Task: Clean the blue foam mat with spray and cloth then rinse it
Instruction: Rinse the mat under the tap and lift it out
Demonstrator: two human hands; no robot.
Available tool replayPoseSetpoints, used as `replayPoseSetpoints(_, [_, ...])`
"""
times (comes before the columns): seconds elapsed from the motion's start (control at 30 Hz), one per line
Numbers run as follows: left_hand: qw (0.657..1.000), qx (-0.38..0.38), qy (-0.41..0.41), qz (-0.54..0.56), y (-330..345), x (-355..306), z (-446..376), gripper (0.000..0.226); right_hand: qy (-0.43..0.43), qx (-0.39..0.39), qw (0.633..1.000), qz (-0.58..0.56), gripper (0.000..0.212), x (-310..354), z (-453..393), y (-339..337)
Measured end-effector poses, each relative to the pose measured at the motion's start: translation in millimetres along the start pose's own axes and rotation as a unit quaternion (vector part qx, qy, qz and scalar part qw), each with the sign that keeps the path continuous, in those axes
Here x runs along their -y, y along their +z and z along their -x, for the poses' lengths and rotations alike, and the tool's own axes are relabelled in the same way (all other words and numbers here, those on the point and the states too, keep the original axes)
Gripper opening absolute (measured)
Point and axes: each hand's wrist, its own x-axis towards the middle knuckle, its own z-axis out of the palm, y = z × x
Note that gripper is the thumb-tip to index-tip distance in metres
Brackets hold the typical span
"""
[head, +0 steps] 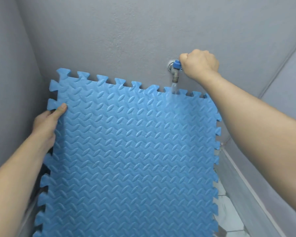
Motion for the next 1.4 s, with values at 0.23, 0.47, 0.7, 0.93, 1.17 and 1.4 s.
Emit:
replayPoseSetpoints(0.23, [0.997, 0.069, -0.017, 0.015, 115, 36, 33, 0.026, -0.028, -0.025, 0.999, -0.001, 0.046, -6, -3, 4])
replayPoseSetpoints(0.47, [0.995, 0.087, -0.043, 0.011, 137, 48, 45, 0.028, -0.079, -0.035, 0.996, -0.014, 0.042, -17, -13, 13])
replayPoseSetpoints(0.7, [0.996, 0.082, -0.038, 0.005, 125, 46, 47, 0.029, -0.08, -0.048, 0.995, -0.017, 0.041, -15, -12, 15])
replayPoseSetpoints(0.93, [0.999, 0.03, -0.035, 0.001, 71, 32, 22, 0.021, -0.067, -0.063, 0.996, 0.003, 0.037, -15, -11, 14])
replayPoseSetpoints(1.17, [0.999, -0.01, -0.034, -0.012, 15, 16, 9, 0.021, -0.009, -0.249, 0.918, -0.31, 0.048, -66, 12, 67])
replayPoseSetpoints(1.4, [0.999, -0.009, -0.033, -0.01, 14, 16, 10, 0.019, 0.179, -0.107, 0.964, -0.163, 0.066, -110, 125, 187])
